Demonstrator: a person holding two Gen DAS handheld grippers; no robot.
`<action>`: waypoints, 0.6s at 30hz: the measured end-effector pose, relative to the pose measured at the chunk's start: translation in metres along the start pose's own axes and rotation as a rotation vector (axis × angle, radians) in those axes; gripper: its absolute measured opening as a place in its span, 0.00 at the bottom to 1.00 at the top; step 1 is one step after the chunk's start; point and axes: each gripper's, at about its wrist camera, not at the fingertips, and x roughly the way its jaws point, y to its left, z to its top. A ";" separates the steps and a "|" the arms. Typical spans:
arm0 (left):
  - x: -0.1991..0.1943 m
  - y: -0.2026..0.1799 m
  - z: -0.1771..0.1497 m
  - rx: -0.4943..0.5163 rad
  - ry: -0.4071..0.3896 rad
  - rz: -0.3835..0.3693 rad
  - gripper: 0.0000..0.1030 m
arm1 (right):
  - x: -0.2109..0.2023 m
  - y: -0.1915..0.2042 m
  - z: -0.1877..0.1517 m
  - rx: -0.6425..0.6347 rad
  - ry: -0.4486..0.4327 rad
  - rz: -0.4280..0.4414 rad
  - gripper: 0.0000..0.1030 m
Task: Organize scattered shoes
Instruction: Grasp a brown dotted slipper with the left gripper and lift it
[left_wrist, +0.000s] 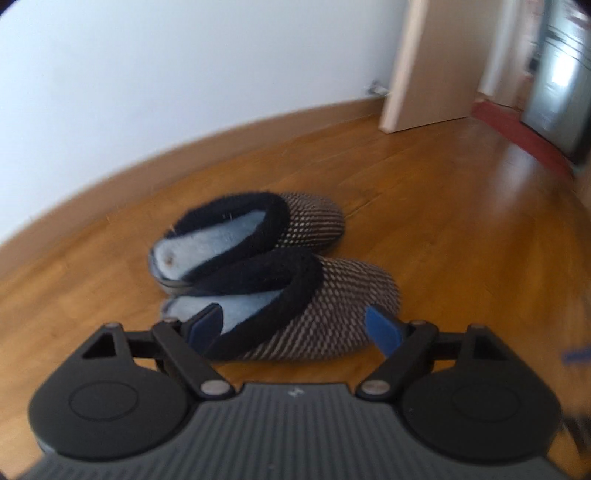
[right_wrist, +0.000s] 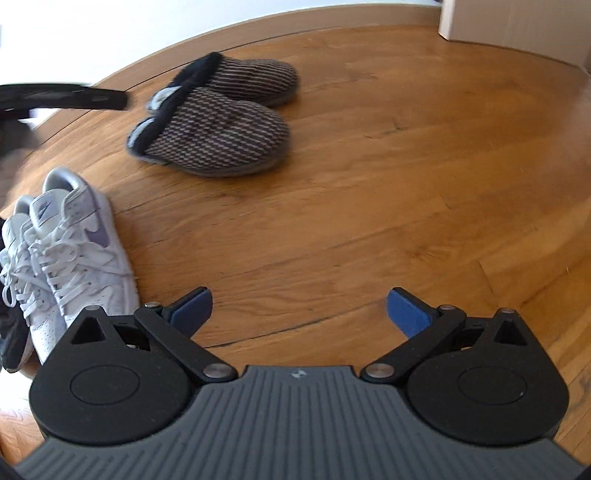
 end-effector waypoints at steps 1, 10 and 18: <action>0.008 -0.001 0.002 -0.011 0.016 -0.011 0.81 | 0.002 -0.002 -0.001 -0.014 0.004 -0.007 0.99; 0.040 -0.004 0.006 0.008 0.121 -0.033 0.19 | 0.005 -0.013 0.003 -0.015 0.009 -0.007 0.99; -0.017 -0.008 -0.033 0.190 0.169 -0.261 0.10 | 0.004 -0.008 0.015 -0.040 -0.039 -0.004 0.99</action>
